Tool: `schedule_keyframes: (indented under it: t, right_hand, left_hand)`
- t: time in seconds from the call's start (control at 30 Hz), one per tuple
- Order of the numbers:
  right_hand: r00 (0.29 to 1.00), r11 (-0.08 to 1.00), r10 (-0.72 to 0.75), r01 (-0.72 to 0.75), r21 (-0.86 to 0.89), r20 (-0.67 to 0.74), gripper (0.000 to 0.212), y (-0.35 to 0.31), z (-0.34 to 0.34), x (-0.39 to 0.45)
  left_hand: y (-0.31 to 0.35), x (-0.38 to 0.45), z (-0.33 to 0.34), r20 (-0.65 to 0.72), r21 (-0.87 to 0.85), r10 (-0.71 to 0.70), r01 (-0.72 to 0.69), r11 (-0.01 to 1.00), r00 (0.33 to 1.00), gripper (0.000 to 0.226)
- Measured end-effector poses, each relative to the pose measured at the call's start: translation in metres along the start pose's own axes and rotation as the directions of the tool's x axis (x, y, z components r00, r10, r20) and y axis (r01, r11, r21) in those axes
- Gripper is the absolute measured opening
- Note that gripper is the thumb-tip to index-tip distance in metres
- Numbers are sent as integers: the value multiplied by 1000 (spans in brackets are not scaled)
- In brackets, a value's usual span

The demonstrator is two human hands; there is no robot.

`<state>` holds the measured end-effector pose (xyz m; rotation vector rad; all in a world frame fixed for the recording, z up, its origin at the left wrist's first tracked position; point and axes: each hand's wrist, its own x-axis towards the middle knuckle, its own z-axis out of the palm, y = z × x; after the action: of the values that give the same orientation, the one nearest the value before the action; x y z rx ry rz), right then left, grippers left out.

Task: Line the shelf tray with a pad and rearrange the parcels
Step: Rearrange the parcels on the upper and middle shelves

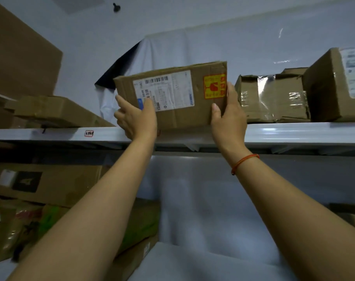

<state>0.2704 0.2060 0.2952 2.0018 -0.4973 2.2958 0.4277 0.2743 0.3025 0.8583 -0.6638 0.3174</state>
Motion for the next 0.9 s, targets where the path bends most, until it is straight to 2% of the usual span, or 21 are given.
schedule_keyframes:
  t: [0.23, 0.37, 0.43, 0.57, 0.73, 0.9]
  right_hand:
    - [1000, 986, 7, -11, -169, -22, 60, 17, 17, 1]
    - [994, 960, -64, 39, -279, -83, 36, 23, 28, 0]
    - [994, 913, -83, 50, -404, -65, 26, 26, 30, -3]
    - [982, 781, -182, 114, -615, -48, 22, 34, 37, -11]
    - [964, 731, -263, 182, -658, -26, 24, 49, 44, -15]
    - [973, 686, -229, 186, -704, 34, 28, 54, 46, -21]
  left_hand:
    - [-19, 22, 22, 65, 150, 75, -84, 985, 995, 82]
    - [-30, 32, 33, 119, 268, 182, -208, 941, 976, 70]
    - [-36, 34, 36, 157, 297, 234, -272, 915, 960, 64]
    - [-48, 35, 39, 289, 358, 254, -351, 865, 923, 64]
    - [-61, 44, 43, 438, 505, 252, -468, 725, 863, 64]
    - [-68, 39, 47, 507, 546, 293, -565, 618, 811, 61]
